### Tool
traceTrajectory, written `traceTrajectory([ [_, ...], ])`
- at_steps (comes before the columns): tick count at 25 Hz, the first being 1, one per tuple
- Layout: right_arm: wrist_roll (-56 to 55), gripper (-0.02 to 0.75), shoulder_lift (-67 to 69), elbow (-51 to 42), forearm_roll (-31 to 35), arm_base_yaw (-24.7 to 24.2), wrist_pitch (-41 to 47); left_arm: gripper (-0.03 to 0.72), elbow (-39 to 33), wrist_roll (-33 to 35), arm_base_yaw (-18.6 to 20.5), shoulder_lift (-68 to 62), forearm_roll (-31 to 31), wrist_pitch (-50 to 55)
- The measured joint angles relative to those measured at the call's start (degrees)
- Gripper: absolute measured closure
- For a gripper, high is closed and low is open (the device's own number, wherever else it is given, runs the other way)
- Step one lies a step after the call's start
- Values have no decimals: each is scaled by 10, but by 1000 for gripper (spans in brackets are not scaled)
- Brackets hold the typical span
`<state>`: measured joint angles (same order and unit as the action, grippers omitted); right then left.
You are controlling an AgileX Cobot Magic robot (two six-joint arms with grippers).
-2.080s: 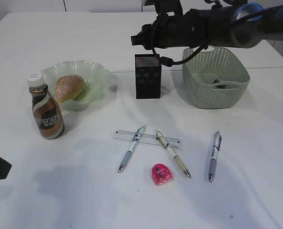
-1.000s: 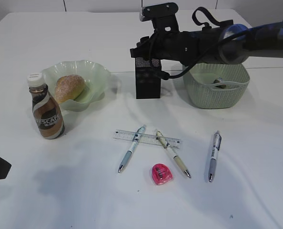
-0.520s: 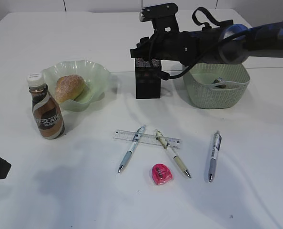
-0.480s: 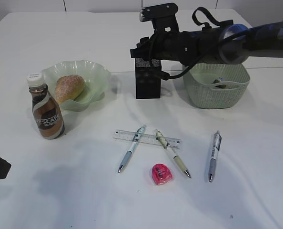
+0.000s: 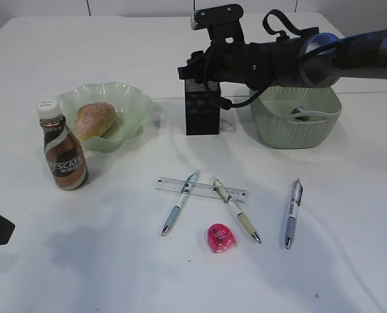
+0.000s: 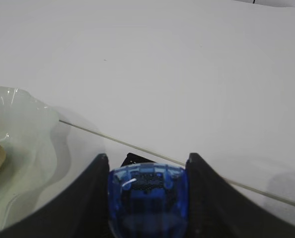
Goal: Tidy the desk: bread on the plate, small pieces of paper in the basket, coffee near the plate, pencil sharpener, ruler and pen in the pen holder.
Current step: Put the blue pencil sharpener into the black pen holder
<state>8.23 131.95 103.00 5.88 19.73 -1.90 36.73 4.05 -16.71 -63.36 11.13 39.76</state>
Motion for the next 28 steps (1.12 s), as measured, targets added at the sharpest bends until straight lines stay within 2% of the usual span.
traceTrajectory([
  [5,0,328,0,0,0,0,0,277,0,0,0,0,0,0],
  [16,0,321,0,0,0,0,6,278,0,0,0,0,0,0],
  [22,0,321,-15,0,0,0,54,278,0,0,0,0,0,0],
  [27,0,320,-72,0,0,0,118,281,0,0,0,0,0,0],
  [28,0,320,-85,0,0,0,154,282,0,0,0,0,0,0],
])
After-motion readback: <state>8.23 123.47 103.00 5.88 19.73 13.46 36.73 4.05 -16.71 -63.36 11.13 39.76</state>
